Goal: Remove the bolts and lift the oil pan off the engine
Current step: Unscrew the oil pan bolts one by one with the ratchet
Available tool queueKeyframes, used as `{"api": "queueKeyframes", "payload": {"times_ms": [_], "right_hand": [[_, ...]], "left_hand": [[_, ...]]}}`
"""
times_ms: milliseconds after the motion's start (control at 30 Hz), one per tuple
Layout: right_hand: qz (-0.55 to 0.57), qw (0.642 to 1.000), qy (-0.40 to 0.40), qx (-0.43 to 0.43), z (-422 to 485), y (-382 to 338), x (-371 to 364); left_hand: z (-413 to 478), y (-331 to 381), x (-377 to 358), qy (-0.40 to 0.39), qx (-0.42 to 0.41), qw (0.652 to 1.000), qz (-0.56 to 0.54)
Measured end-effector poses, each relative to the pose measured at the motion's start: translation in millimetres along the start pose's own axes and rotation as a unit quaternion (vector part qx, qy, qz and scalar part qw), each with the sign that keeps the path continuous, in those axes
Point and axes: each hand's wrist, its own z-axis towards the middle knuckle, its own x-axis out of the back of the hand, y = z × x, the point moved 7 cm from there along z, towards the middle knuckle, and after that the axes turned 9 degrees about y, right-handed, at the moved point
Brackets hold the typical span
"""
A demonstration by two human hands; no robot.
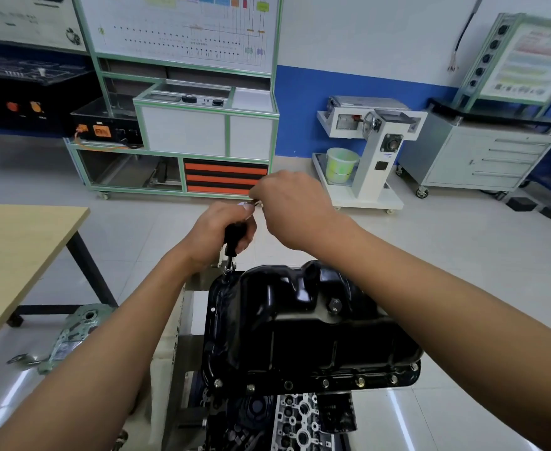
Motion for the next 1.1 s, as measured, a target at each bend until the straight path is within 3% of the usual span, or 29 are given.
{"api": "queueKeyframes", "payload": {"times_ms": [233,500,700,800,867,967,1100], "right_hand": [[0.110,0.992,-0.036,0.050,1,7,-22],[0.074,0.995,-0.050,-0.032,5,8,0],[0.232,0.953,-0.194,-0.025,-7,-18,-3],[0.264,0.940,-0.213,-0.045,-5,-12,-4],[0.203,0.956,-0.210,-0.033,-1,-2,-5],[0.066,0.987,-0.147,-0.021,9,10,-4],[0.066,0.995,-0.075,-0.013,18,9,-16]], "left_hand": [[-1,5,1,-0.003,0.007,1.000,-0.009],[0,3,13,0.195,0.011,0.981,-0.017],[-2,3,16,0.232,0.015,0.971,-0.062],[-2,2,18,0.212,0.014,0.976,-0.053],[0,2,20,0.173,0.023,0.984,-0.033],[1,2,18,0.099,0.020,0.995,-0.025],[-1,-2,11,0.047,0.016,0.999,-0.017]]}}
